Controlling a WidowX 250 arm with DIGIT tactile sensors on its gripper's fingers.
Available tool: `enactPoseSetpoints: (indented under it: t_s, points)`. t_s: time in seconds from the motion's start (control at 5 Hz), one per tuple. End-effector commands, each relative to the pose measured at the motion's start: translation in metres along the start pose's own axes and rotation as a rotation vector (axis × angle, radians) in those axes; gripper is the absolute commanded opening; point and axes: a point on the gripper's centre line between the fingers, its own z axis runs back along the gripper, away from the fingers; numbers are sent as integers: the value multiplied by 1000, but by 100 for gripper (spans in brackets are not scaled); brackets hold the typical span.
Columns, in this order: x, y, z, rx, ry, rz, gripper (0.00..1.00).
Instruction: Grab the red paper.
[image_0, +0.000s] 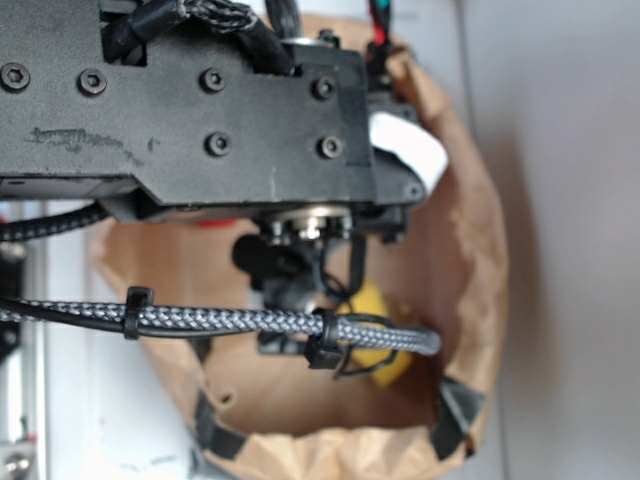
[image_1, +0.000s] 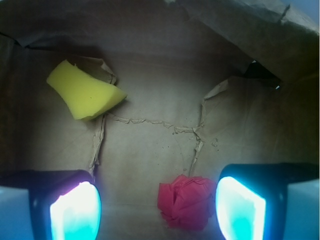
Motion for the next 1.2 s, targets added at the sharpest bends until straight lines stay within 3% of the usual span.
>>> enactPoseSetpoints:
  t_s: [0.0, 0.4, 1.0]
  points:
    - [-15, 20, -20, 60, -25, -37, 100]
    - [-29, 37, -40, 92, -35, -70, 100]
    - [-35, 39, -61, 138, 0, -94, 100]
